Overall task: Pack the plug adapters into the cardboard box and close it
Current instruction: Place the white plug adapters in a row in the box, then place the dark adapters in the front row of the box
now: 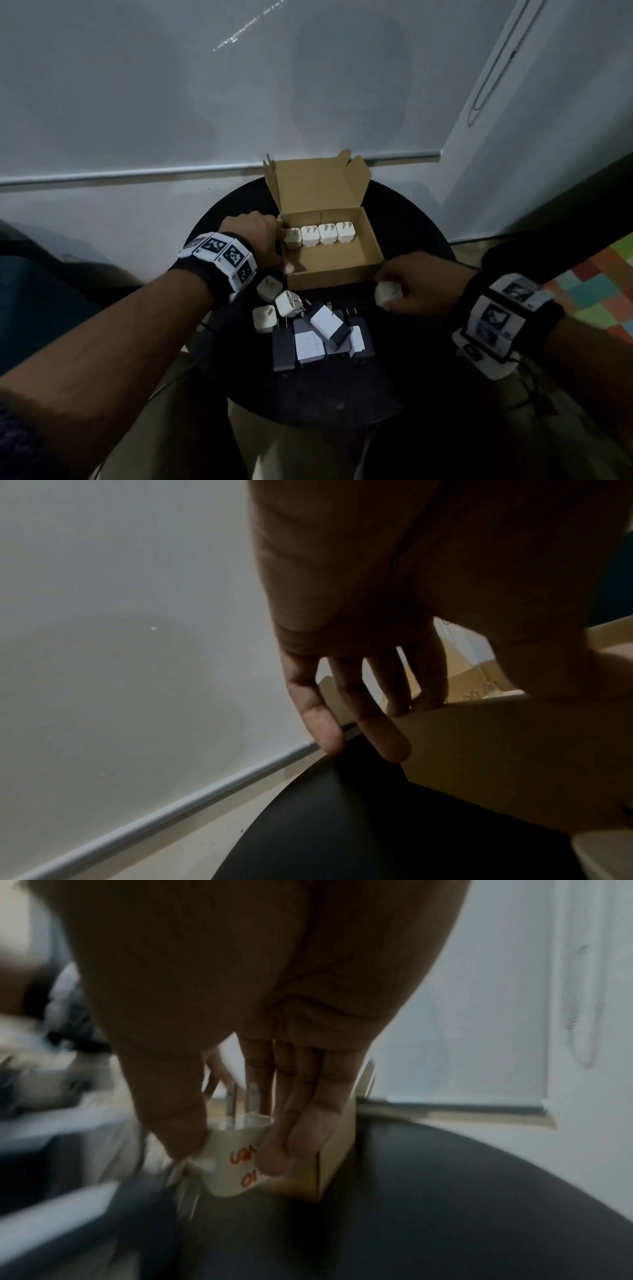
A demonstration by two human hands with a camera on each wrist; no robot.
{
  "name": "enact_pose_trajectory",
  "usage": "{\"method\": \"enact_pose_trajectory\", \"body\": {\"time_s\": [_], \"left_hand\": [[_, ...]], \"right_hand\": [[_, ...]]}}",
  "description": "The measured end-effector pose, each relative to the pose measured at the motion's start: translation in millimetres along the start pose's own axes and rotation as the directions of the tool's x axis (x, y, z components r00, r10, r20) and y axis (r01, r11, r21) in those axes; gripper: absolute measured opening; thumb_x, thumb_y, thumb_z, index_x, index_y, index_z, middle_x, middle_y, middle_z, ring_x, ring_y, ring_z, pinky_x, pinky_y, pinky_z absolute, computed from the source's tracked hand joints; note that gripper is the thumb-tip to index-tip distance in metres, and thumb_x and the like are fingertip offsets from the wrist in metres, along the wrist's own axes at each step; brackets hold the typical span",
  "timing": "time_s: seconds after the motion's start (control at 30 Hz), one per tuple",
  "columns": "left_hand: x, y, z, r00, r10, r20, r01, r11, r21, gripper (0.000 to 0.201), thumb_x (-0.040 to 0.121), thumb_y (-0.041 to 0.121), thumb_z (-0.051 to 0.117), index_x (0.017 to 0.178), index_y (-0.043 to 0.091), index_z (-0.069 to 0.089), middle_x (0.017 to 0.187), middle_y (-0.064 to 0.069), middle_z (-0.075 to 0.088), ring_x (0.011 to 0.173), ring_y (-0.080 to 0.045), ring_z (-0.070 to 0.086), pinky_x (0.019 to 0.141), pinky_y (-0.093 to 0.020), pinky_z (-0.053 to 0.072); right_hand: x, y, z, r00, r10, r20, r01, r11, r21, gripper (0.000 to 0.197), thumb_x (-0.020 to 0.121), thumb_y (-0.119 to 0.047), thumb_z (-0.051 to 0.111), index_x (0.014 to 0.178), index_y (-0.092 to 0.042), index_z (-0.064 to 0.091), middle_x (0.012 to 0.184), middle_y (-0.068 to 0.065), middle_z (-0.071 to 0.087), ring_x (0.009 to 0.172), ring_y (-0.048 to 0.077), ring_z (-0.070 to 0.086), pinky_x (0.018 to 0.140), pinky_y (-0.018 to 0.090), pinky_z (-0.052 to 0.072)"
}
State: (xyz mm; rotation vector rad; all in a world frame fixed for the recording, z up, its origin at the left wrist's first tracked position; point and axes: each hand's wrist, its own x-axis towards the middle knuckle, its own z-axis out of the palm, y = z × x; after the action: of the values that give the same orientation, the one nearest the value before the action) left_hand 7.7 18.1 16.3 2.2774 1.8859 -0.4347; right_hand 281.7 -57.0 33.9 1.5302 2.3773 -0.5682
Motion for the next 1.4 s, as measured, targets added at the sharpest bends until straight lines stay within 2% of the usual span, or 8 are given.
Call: {"method": "enact_pose_trajectory", "body": {"time_s": [0.07, 0.17, 0.37, 0.53, 0.87, 1.0, 1.13, 1.4], "left_hand": [[0, 1, 0, 1.000, -0.001, 0.002, 0.001, 1.000, -0.005, 0.077, 0.057, 0.075, 0.071, 0.123, 0.035, 0.061, 0.101, 0.002, 0.063, 0.096, -0.023, 0.062, 0.069, -0.030, 0.041], [-2, 2, 0, 1.000, 0.002, -0.002, -0.002, 1.000, -0.012, 0.075, 0.059, 0.073, 0.072, 0.122, 0.033, 0.061, 0.090, 0.003, 0.056, 0.093, -0.022, 0.062, 0.068, -0.030, 0.041], [-3, 0, 1, 1.000, 0.022, 0.001, -0.022, 1.000, -0.020, 0.078, 0.063, 0.072, 0.072, 0.129, 0.034, 0.056, 0.108, 0.000, 0.063, 0.101, -0.024, 0.062, 0.070, -0.031, 0.040], [-5, 2, -2, 1.000, 0.014, -0.005, -0.014, 1.000, -0.014, 0.074, 0.062, 0.072, 0.072, 0.123, 0.031, 0.061, 0.086, 0.003, 0.052, 0.094, -0.023, 0.062, 0.069, -0.030, 0.040], [-2, 1, 1, 1.000, 0.016, -0.013, -0.016, 1.000, -0.013, 0.081, 0.061, 0.073, 0.071, 0.131, 0.036, 0.055, 0.109, 0.000, 0.064, 0.100, -0.024, 0.062, 0.073, -0.032, 0.043], [-1, 0, 2, 1.000, 0.008, -0.004, -0.009, 1.000, -0.018, 0.081, 0.062, 0.073, 0.071, 0.131, 0.037, 0.054, 0.109, 0.000, 0.063, 0.101, -0.024, 0.061, 0.072, -0.032, 0.042], [-1, 2, 0, 1.000, 0.016, -0.007, -0.016, 1.000, -0.013, 0.079, 0.063, 0.072, 0.072, 0.129, 0.034, 0.056, 0.105, 0.001, 0.064, 0.099, -0.023, 0.062, 0.071, -0.031, 0.042], [-2, 2, 1, 1.000, 0.020, -0.012, -0.020, 0.999, -0.026, 0.076, 0.062, 0.072, 0.072, 0.126, 0.034, 0.059, 0.096, 0.003, 0.060, 0.097, -0.022, 0.061, 0.070, -0.030, 0.040]], "right_hand": [[1, 0, -20, 0.996, 0.003, -0.089, 0.002, 0.998, 0.059, 0.044, 0.081, -0.041, 0.067, 0.120, -0.023, 0.060, 0.101, -0.011, 0.059, 0.094, 0.008, 0.060, 0.072, 0.004, 0.039], [8, -6, -36, 0.992, -0.035, -0.124, 0.043, 0.997, 0.064, 0.043, 0.082, -0.039, 0.069, 0.122, -0.027, 0.060, 0.103, -0.016, 0.050, 0.091, -0.001, 0.048, 0.067, 0.000, 0.031], [20, -14, -2, 0.997, -0.041, 0.071, 0.045, 0.998, -0.051, 0.046, 0.080, -0.038, 0.068, 0.123, -0.033, 0.054, 0.123, -0.004, 0.058, 0.113, 0.018, 0.057, 0.094, 0.031, 0.048], [19, -15, 20, 0.989, 0.002, 0.148, 0.019, 0.989, -0.145, 0.044, 0.087, -0.029, 0.060, 0.129, -0.024, 0.050, 0.132, -0.002, 0.051, 0.122, 0.019, 0.050, 0.100, 0.032, 0.042], [11, -22, 23, 0.993, 0.018, 0.114, -0.001, 0.989, -0.149, 0.049, 0.085, -0.028, 0.064, 0.132, -0.027, 0.048, 0.133, -0.003, 0.049, 0.122, 0.019, 0.051, 0.099, 0.036, 0.045], [-5, -45, 20, 0.990, 0.100, -0.100, -0.092, 0.993, 0.079, 0.034, 0.087, -0.035, 0.060, 0.120, -0.024, 0.055, 0.117, -0.003, 0.061, 0.107, 0.017, 0.060, 0.090, 0.032, 0.050], [-11, -69, 42, 0.988, 0.151, -0.015, -0.146, 0.971, 0.188, 0.038, 0.093, -0.043, 0.050, 0.123, -0.021, 0.049, 0.119, 0.004, 0.062, 0.106, 0.024, 0.061, 0.088, 0.036, 0.050], [-15, -57, 49, 0.975, 0.218, 0.042, -0.222, 0.952, 0.209, 0.053, 0.083, -0.043, 0.061, 0.133, -0.028, 0.048, 0.131, 0.000, 0.053, 0.118, 0.021, 0.055, 0.099, 0.035, 0.047]]}}
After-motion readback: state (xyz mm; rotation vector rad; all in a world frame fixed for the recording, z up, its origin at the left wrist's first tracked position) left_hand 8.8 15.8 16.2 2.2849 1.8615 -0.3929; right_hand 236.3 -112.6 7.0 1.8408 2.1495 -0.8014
